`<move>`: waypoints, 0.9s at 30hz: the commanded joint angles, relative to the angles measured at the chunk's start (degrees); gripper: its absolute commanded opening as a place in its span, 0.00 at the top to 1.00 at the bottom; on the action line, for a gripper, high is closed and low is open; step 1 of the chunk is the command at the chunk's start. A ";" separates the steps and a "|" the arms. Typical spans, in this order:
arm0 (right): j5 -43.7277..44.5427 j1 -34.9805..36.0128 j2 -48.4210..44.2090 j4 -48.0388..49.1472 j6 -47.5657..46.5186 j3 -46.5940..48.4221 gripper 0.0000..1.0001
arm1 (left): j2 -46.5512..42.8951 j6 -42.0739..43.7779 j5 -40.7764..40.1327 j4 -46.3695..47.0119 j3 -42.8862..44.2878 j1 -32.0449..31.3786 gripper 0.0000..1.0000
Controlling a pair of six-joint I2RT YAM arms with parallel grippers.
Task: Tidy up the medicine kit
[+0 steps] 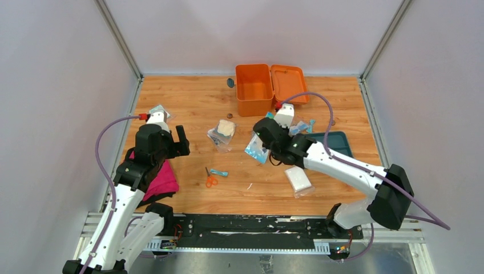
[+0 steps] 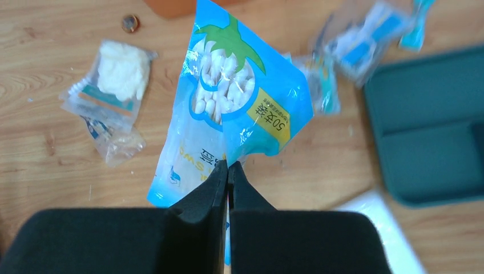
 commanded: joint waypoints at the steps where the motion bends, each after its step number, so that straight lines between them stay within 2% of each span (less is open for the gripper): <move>1: 8.64 -1.50 -0.02 0.28 -27.01 7.82 1.00 | -0.01 0.27 0.46 0.61 0.41 0.40 0.00; 3: 5.71 -4.30 1.26 2.36 -36.14 11.15 1.00 | 0.05 0.29 0.55 0.62 0.41 0.40 0.00; 5: 2.30 -7.93 2.76 3.18 -40.65 14.40 1.00 | 0.12 0.31 0.68 0.61 0.41 0.40 0.00; 13: -24.52 -22.49 13.10 5.52 -50.88 29.10 1.00 | 0.60 0.36 1.01 0.70 0.41 0.40 0.00; 19: -33.58 -25.82 25.58 5.38 -56.72 43.63 1.00 | 1.32 0.36 1.70 0.89 0.32 0.40 0.00; 22: -39.74 -27.75 33.24 3.80 -57.16 52.95 1.00 | 1.84 0.43 1.78 0.87 0.32 0.40 0.00; 27: -43.91 -29.23 47.36 -0.48 -57.22 69.61 1.00 | 2.25 0.18 1.62 0.71 0.23 0.40 0.00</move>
